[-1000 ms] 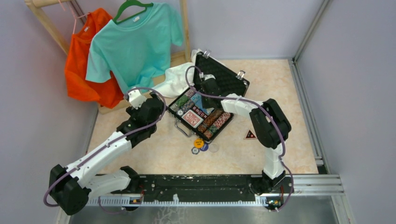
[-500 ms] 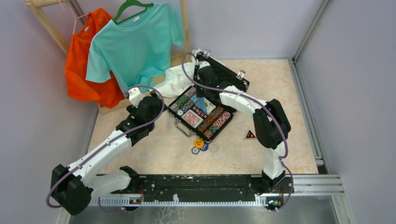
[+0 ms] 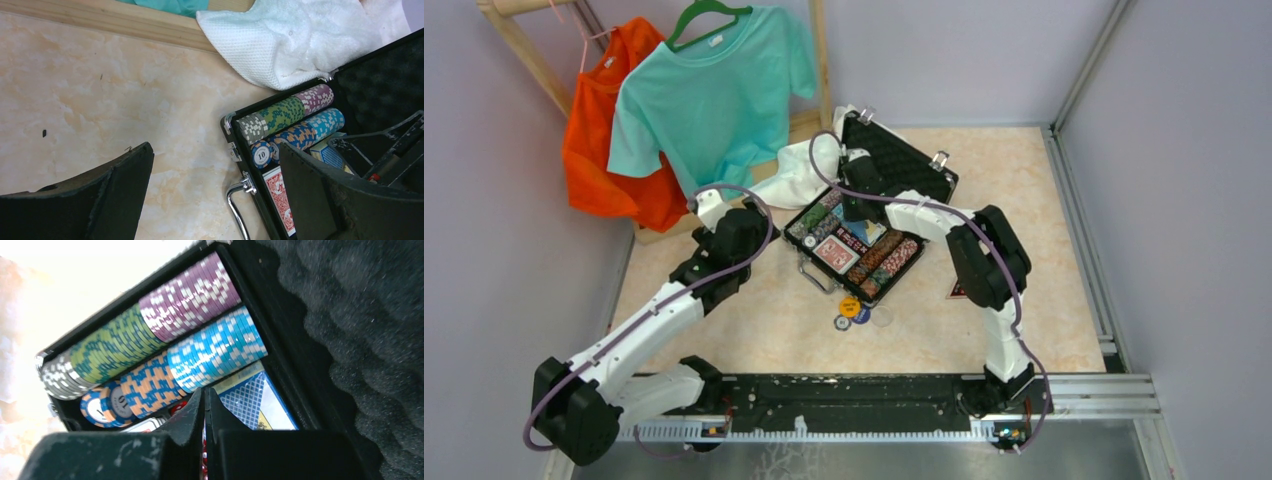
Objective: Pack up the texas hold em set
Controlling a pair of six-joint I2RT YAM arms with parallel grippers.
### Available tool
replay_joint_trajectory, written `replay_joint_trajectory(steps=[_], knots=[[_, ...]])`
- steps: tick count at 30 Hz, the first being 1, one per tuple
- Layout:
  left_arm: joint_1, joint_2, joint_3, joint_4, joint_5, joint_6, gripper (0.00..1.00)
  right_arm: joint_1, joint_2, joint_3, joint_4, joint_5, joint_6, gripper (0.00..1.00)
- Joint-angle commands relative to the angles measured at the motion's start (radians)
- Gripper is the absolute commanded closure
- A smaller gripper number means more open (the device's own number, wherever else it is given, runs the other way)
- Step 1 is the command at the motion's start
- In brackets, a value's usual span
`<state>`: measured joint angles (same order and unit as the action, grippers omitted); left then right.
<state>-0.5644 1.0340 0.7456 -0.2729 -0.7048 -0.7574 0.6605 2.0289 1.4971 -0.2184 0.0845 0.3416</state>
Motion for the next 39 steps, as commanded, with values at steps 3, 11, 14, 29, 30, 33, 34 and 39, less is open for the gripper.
replay_joint_trajectory(steps=[3, 11, 14, 29, 30, 33, 34, 39], knots=[[0.009, -0.018, -0.017, 0.031, 0.025, 0.014, 0.0, 0.001, -0.023, -0.064, -0.001, 0.026, 0.005, 1.0], [0.012, -0.024, -0.03, 0.038, 0.03, 0.011, 0.0, 0.002, -0.022, -0.017, -0.014, -0.01, -0.004, 1.0], [0.013, -0.03, -0.031, 0.034, 0.03, 0.011, 0.0, 0.002, -0.007, 0.04, -0.033, -0.027, -0.011, 1.0], [0.021, -0.036, -0.048, 0.051, 0.047, 0.009, 0.0, 0.001, -0.029, -0.07, -0.079, 0.033, -0.031, 1.0], [0.021, -0.035, -0.047, 0.054, 0.049, 0.009, 0.0, 0.001, -0.037, -0.078, -0.084, 0.042, -0.033, 1.0], [0.022, -0.032, -0.05, 0.066, 0.054, 0.007, 0.0, 0.001, -0.06, -0.094, -0.084, 0.052, -0.043, 1.0], [0.022, -0.032, -0.052, 0.069, 0.058, 0.008, 0.0, 0.001, -0.07, -0.099, -0.074, 0.047, -0.047, 1.0], [0.023, -0.014, -0.068, 0.105, 0.061, 0.021, 0.0, 0.002, -0.143, -0.1, -0.026, -0.013, -0.044, 1.0]])
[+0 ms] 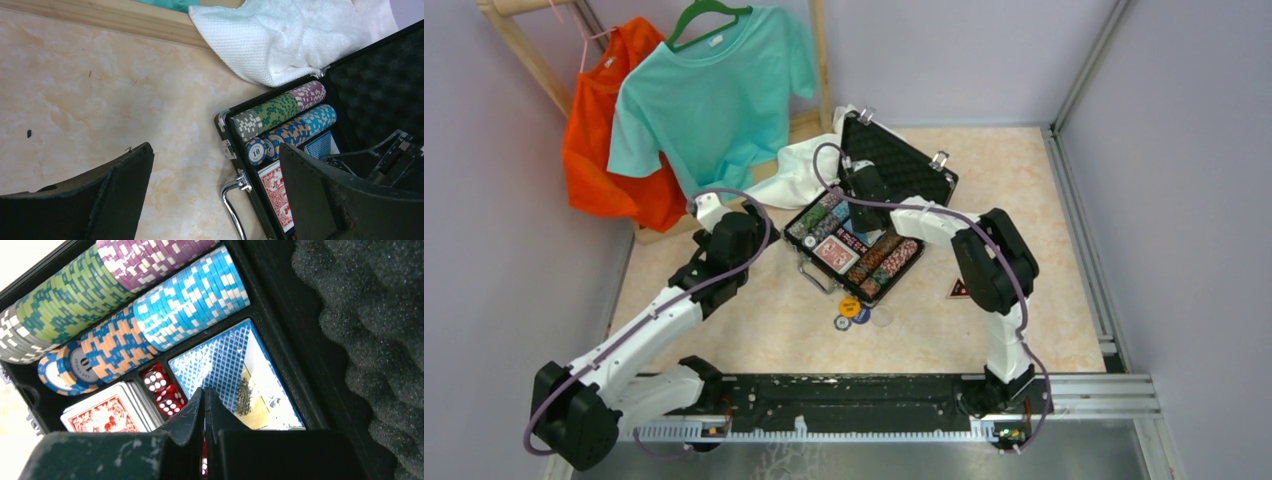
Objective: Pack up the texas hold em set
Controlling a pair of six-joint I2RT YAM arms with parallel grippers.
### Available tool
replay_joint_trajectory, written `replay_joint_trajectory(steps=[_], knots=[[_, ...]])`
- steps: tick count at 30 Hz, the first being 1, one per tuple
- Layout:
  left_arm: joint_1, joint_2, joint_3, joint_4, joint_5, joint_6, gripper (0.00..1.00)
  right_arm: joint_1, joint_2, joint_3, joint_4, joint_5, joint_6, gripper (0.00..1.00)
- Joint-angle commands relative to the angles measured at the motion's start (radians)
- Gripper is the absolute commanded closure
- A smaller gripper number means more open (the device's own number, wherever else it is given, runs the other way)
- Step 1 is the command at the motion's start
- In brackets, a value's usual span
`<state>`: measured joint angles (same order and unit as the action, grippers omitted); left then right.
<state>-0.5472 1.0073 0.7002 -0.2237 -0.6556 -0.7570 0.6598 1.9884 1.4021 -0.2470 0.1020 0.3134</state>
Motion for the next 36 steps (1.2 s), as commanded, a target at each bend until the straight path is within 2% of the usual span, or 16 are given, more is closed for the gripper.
replay_joint_trajectory(steps=[1, 4, 6, 7, 8, 10, 15, 17, 19, 22, 25, 31, 36], knots=[[0.006, 0.022, -0.026, 0.071, 0.011, 0.028, 0.0, 0.003, -0.129, -0.01, 0.008, -0.038, -0.009, 1.0], [0.018, 0.082, -0.021, 0.16, 0.061, 0.07, 0.0, 0.004, -0.243, -0.08, 0.05, -0.013, 0.022, 0.98], [0.049, 0.153, 0.014, 0.205, 0.158, 0.116, 0.0, 0.005, -0.365, -0.142, 0.058, 0.033, 0.047, 0.85], [0.069, 0.197, 0.046, 0.207, 0.213, 0.136, 0.0, 0.005, -0.41, -0.174, 0.051, 0.056, 0.052, 0.74], [0.085, 0.236, 0.078, 0.213, 0.26, 0.162, 0.0, 0.005, -0.453, -0.201, 0.04, 0.075, 0.059, 0.67], [0.114, 0.314, 0.132, 0.236, 0.326, 0.237, 0.0, 0.006, -0.522, -0.261, 0.004, 0.094, 0.075, 0.61], [0.23, 0.435, 0.208, 0.326, 0.51, 0.335, 0.03, 0.033, -0.703, -0.445, -0.02, 0.144, 0.102, 0.6], [0.273, 0.478, 0.226, 0.351, 0.583, 0.353, 0.04, 0.034, -0.768, -0.504, -0.042, 0.18, 0.118, 0.63], [0.29, 0.529, 0.242, 0.367, 0.601, 0.376, 0.05, 0.034, -0.832, -0.556, -0.067, 0.226, 0.136, 0.66], [0.294, 0.593, 0.262, 0.385, 0.595, 0.392, 0.05, 0.023, -0.883, -0.602, -0.085, 0.29, 0.141, 0.66], [0.297, 0.648, 0.276, 0.411, 0.618, 0.379, 0.04, -0.031, -0.857, -0.616, -0.092, 0.27, 0.148, 0.62], [0.299, 0.715, 0.295, 0.403, 0.64, 0.366, 0.03, -0.145, -0.767, -0.635, 0.011, 0.241, 0.121, 0.57], [0.299, 0.725, 0.261, 0.398, 0.637, 0.356, 0.06, -0.204, -0.656, -0.603, 0.08, 0.212, 0.116, 0.57]])
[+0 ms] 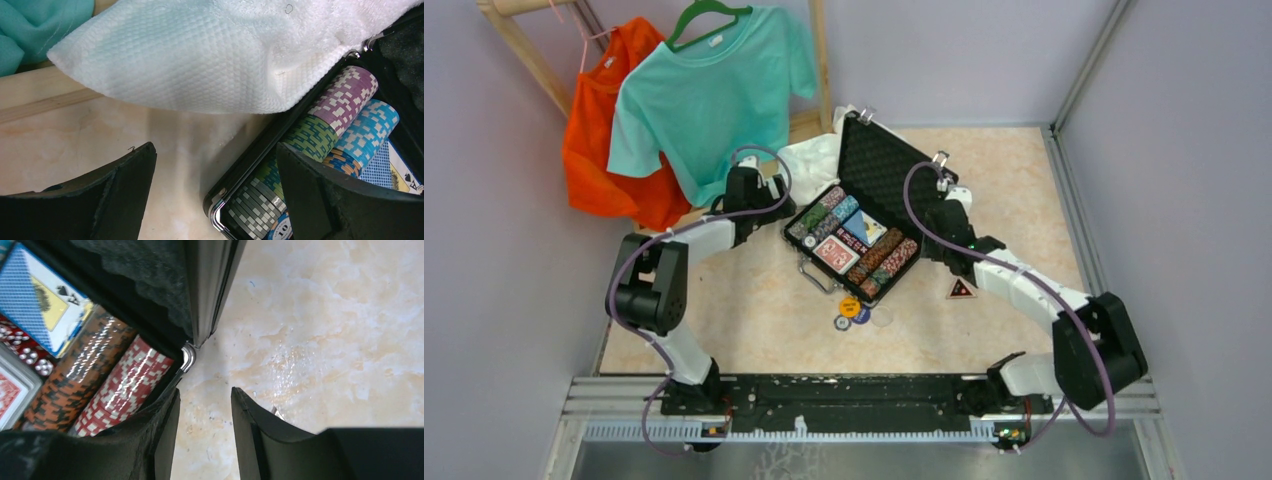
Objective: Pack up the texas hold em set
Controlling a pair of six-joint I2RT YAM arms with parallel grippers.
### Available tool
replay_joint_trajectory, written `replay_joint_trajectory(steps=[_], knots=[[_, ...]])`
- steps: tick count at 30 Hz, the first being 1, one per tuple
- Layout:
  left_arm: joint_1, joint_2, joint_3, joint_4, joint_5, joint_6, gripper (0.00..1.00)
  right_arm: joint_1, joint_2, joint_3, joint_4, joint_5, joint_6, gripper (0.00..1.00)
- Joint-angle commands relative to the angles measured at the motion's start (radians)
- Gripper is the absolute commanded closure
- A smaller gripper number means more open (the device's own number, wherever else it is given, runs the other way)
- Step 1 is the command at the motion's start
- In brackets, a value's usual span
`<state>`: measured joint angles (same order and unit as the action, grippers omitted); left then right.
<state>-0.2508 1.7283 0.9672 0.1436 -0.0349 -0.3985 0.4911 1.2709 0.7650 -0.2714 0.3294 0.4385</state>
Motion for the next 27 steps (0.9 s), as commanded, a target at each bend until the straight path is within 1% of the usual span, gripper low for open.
replay_joint_trajectory(steps=[1, 6, 10, 15, 19, 27], knots=[[0.002, 0.004, -0.016, 0.03, 0.015, -0.006, 0.06, -0.047, 0.083, 0.044, 0.113, -0.031, -0.006, 0.57], [0.001, -0.006, -0.068, 0.015, 0.02, -0.018, 0.09, -0.083, 0.181, 0.087, 0.192, -0.078, 0.016, 0.61], [-0.002, -0.016, -0.121, 0.004, 0.042, -0.036, 0.11, -0.087, 0.265, 0.141, 0.202, -0.082, 0.02, 0.64], [-0.005, -0.046, -0.213, 0.024, 0.043, -0.047, 0.14, -0.095, 0.334, 0.192, 0.224, -0.084, 0.014, 0.67], [-0.008, -0.076, -0.259, 0.033, 0.054, -0.065, 0.14, -0.101, 0.373, 0.225, 0.237, -0.082, 0.002, 0.68], [-0.011, -0.125, -0.28, 0.017, 0.072, -0.072, 0.14, -0.137, 0.488, 0.323, 0.256, -0.095, -0.011, 0.69]])
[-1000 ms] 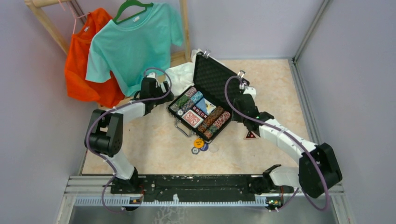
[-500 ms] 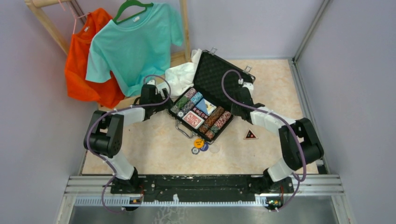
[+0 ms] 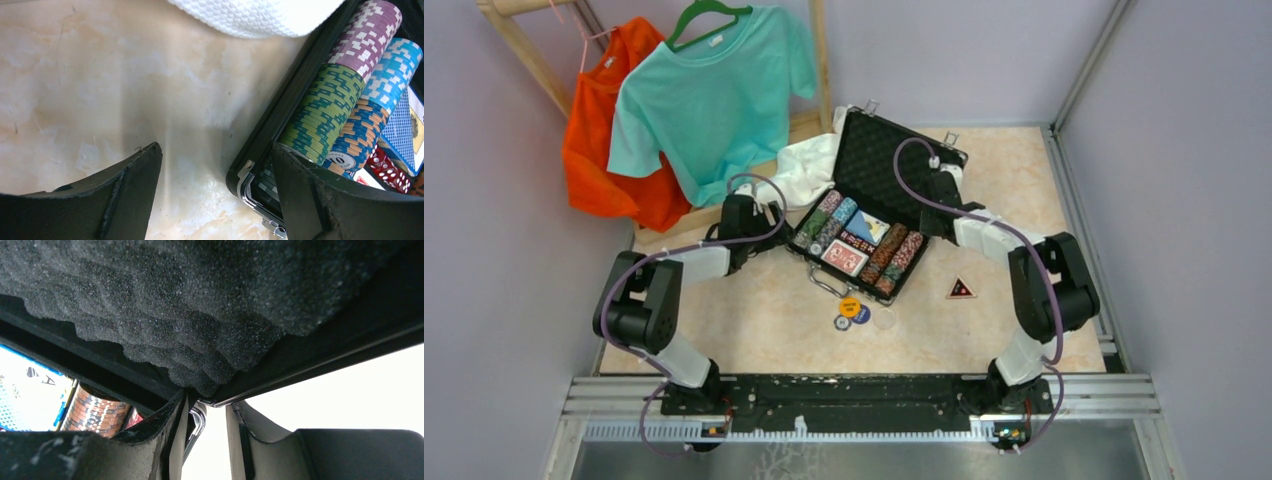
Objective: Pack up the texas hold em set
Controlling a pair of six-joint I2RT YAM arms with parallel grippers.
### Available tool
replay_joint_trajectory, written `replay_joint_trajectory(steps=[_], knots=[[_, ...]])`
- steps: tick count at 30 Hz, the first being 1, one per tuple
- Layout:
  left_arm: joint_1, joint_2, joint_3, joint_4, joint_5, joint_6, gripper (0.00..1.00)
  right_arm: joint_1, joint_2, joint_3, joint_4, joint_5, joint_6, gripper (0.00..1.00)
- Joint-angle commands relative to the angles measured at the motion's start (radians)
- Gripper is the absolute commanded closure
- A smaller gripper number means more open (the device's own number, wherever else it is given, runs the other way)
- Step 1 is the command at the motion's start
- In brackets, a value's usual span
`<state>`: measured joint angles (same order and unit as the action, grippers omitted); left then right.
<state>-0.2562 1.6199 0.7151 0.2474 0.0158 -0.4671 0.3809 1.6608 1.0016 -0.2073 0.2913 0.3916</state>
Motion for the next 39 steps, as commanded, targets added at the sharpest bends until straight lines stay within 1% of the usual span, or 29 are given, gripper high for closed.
replay_joint_trajectory(steps=[1, 7, 11, 13, 15, 18, 20, 24, 27, 30, 33, 35, 37, 39], knots=[[-0.006, -0.024, -0.029, -0.088, 0.021, -0.004, 0.14, -0.031, 0.111, 0.102, 0.192, -0.057, 0.033, 0.69], [-0.008, -0.059, -0.028, -0.106, 0.024, -0.007, 0.13, -0.057, 0.176, 0.207, 0.17, -0.064, 0.017, 0.69], [-0.009, -0.082, -0.031, -0.116, 0.011, -0.014, 0.1, -0.06, 0.17, 0.243, 0.148, -0.073, 0.006, 0.69], [-0.009, -0.097, -0.029, -0.123, -0.005, -0.025, 0.06, -0.06, 0.134, 0.23, 0.145, -0.084, 0.003, 0.69], [-0.009, -0.117, -0.029, -0.134, -0.017, -0.037, 0.01, -0.052, 0.057, 0.196, 0.143, -0.095, -0.002, 0.69], [-0.009, -0.166, -0.032, -0.161, -0.055, -0.066, 0.0, -0.014, -0.068, 0.134, 0.107, -0.096, -0.019, 0.67], [-0.009, -0.211, -0.044, -0.169, -0.082, -0.091, 0.0, 0.045, -0.141, 0.089, 0.059, -0.08, -0.031, 0.64], [-0.019, -0.361, -0.1, -0.173, -0.143, -0.113, 0.0, 0.211, -0.288, -0.005, -0.033, 0.014, -0.029, 0.61], [-0.032, -0.468, -0.131, -0.2, -0.159, -0.085, 0.0, 0.351, -0.377, -0.068, -0.076, 0.08, 0.017, 0.61], [-0.043, -0.559, -0.15, -0.259, -0.157, -0.088, 0.0, 0.476, -0.425, -0.115, -0.104, 0.111, 0.088, 0.61], [-0.072, -0.653, -0.172, -0.31, -0.15, -0.093, 0.0, 0.599, -0.417, -0.139, -0.121, 0.128, 0.148, 0.61], [-0.098, -0.702, -0.172, -0.349, -0.162, -0.088, 0.0, 0.67, -0.367, -0.124, -0.172, 0.167, 0.189, 0.59], [-0.139, -0.722, -0.172, -0.392, -0.206, -0.082, 0.0, 0.708, -0.323, -0.097, -0.24, 0.197, 0.215, 0.53], [-0.191, -0.726, -0.174, -0.419, -0.251, -0.08, 0.0, 0.713, -0.291, -0.077, -0.307, 0.19, 0.239, 0.48]])
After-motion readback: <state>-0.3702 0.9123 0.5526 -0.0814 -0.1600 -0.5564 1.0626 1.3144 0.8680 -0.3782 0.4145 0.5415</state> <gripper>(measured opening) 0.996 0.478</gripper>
